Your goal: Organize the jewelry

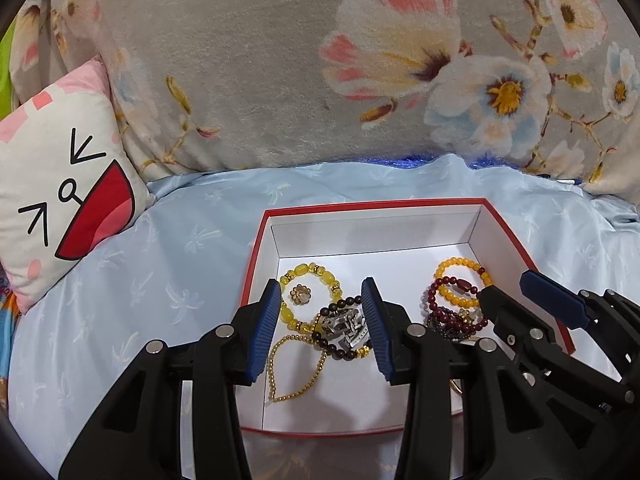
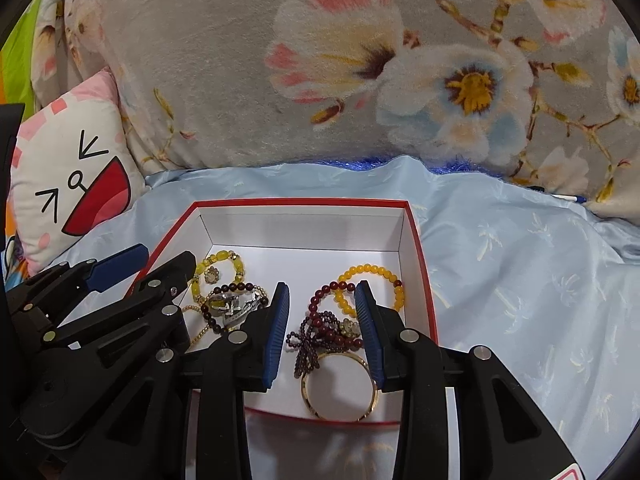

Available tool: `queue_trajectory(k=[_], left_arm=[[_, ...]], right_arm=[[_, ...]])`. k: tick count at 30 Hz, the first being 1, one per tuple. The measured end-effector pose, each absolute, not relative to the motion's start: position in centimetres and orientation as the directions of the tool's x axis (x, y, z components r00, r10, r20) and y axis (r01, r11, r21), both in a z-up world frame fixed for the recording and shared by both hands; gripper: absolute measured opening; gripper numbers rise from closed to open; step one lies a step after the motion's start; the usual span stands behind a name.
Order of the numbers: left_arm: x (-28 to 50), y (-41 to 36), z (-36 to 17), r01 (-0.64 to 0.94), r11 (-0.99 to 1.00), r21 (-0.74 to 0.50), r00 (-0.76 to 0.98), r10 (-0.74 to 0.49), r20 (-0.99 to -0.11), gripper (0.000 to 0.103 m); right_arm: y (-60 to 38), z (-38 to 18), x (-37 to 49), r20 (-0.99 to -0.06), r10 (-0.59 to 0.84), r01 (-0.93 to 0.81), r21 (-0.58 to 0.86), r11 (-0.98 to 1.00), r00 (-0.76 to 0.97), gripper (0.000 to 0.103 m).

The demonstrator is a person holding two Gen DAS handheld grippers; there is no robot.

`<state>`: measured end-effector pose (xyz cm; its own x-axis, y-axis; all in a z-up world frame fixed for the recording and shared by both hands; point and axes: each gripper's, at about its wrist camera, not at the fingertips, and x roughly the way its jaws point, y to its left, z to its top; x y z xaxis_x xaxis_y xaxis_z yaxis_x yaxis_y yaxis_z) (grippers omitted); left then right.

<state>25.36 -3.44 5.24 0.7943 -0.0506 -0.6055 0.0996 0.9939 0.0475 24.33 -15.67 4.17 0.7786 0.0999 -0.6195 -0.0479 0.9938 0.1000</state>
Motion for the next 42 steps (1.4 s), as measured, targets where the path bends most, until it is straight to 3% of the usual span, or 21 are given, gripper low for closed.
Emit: queue_trajectory(k=[6, 13, 19, 29, 42], left_arm=[[23.2, -2.9, 5.3, 0.095, 0.995, 0.022, 0.789, -0.062, -0.611, 0.04], [20.9, -2.5, 5.0, 0.078, 0.997, 0.011, 0.785, -0.054, -0.617, 0.041], [19.8, -2.0, 5.0, 0.055, 0.998, 0.009, 0.789, -0.038, -0.614, 0.05], [19.8, -0.6, 5.3, -0.014, 1.0, 0.011, 0.806, 0.018, -0.592, 0.084], [20.1, -0.2, 5.1, -0.024, 1.0, 0.001, 0.792, 0.02, -0.61, 0.089]], right_arm=[[-15.5, 4.5, 22.2, -0.62, 0.101, -0.045, 0.106, 0.993, 0.778, 0.036], [-15.6, 4.3, 19.5, -0.618, 0.083, -0.019, 0.109, 0.994, 0.782, 0.047], [-15.7, 4.3, 18.3, -0.612, 0.064, -0.002, 0.1, 0.995, 0.788, 0.053], [-16.2, 4.5, 18.1, -0.599, 0.022, 0.04, 0.09, 0.995, 0.801, 0.075], [-16.5, 4.4, 18.2, -0.608, -0.015, 0.073, 0.071, 0.995, 0.794, 0.084]])
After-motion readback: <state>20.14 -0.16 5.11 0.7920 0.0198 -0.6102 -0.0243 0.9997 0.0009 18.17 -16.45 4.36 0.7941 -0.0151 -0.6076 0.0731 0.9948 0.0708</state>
